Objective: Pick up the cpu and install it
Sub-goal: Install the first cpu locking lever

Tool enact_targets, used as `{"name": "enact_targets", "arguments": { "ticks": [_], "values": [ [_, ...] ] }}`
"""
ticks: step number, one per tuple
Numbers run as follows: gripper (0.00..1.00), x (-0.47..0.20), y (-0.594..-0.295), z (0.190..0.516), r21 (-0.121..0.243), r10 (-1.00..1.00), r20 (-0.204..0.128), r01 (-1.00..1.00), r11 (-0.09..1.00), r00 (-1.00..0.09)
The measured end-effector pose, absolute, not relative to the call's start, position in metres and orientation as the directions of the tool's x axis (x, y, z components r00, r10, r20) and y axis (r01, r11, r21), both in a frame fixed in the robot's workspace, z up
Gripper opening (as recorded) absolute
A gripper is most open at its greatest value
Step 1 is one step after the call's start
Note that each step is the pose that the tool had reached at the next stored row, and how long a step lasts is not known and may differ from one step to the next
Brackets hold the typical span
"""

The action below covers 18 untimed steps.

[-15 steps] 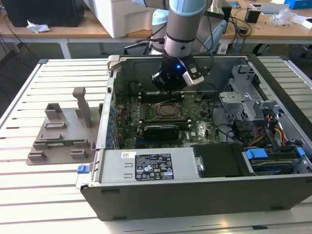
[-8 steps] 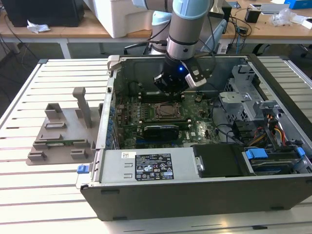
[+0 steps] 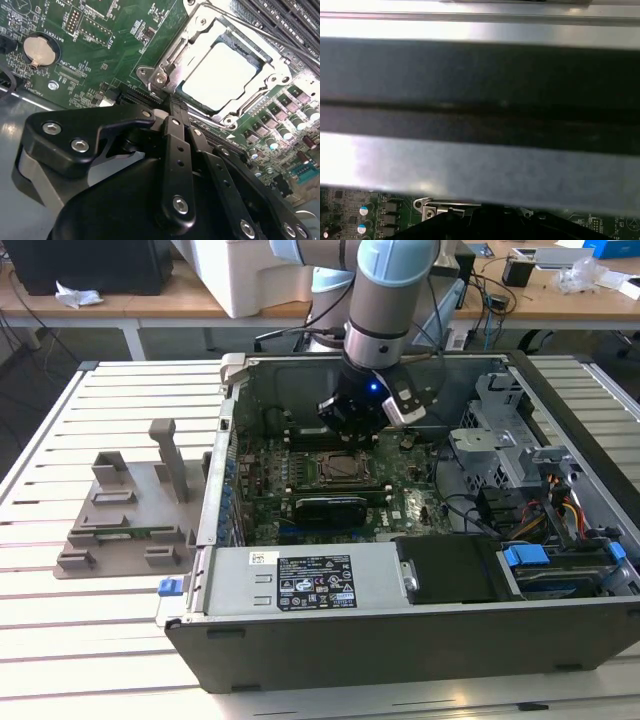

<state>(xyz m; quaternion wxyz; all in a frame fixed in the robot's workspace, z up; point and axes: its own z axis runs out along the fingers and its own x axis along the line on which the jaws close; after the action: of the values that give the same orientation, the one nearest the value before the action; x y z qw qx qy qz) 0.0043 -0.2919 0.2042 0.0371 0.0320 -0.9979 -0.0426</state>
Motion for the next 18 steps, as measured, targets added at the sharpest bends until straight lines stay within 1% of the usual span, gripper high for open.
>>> {"name": "enact_targets", "arguments": {
  "ticks": [6,10,14,17,18],
  "values": [
    [0.11,0.006,-0.292,0.202,0.089,-0.067,0.071,-0.061,0.994,-0.995],
    [0.11,0.006,-0.292,0.202,0.099,-0.068,0.070,-0.061,0.993,-0.995],
    [0.11,0.006,-0.292,0.205,0.099,-0.068,0.070,-0.061,0.993,-0.995],
    [0.11,0.006,-0.292,0.210,0.087,-0.067,0.069,-0.061,0.994,-0.995],
    [0.11,0.006,-0.293,0.212,0.068,-0.066,0.069,-0.061,0.996,-0.995]
  ]
}}
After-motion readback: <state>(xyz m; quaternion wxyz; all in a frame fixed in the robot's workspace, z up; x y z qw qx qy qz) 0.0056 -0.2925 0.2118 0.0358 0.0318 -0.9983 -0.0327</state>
